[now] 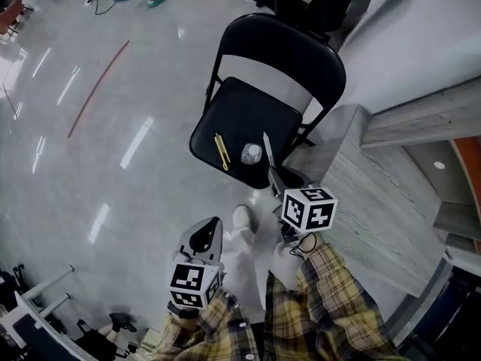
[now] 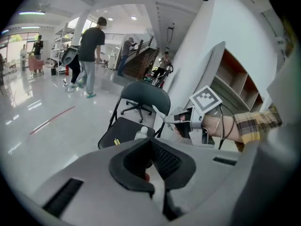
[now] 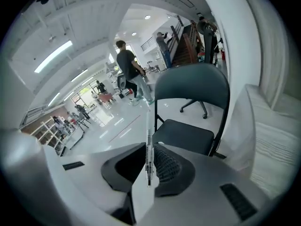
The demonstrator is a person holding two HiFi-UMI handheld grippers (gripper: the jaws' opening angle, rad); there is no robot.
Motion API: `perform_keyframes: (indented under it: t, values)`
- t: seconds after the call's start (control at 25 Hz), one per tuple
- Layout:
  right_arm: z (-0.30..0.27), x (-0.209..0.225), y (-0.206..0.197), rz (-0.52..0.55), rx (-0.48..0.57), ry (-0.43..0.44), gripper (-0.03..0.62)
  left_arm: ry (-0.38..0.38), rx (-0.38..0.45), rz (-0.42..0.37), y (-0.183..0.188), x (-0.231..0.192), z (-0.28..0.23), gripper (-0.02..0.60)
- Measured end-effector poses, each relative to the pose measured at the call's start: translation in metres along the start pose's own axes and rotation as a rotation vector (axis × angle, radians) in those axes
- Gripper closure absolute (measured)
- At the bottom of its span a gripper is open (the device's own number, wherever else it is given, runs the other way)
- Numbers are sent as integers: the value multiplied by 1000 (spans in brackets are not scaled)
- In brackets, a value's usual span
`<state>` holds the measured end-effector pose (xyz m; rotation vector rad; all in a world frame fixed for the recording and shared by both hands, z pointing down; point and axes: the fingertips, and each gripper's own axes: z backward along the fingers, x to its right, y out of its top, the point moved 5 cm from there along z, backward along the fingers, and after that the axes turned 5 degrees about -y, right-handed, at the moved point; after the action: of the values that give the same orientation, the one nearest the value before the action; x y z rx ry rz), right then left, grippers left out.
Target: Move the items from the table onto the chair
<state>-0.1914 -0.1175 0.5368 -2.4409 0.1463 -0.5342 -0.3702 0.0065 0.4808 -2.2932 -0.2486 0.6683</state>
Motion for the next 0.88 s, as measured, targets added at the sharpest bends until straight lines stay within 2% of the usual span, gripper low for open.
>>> perform_keyframes:
  t: [0.24, 0.4, 0.6, 0.88]
  values:
    - [-89, 40, -11, -8, -73, -79, 530, 23, -48, 94, -53, -36, -14, 577]
    - [-145, 78, -20, -28, -147, -128, 530, 36, -89, 127, -81, -53, -27, 577]
    - [-200, 112, -36, 35, -268, -184, 530, 6, -97, 139, -90, -58, -46, 577]
    - [-248, 154, -97, 148, -459, -248, 530, -17, -152, 154, -101, -56, -70, 577]
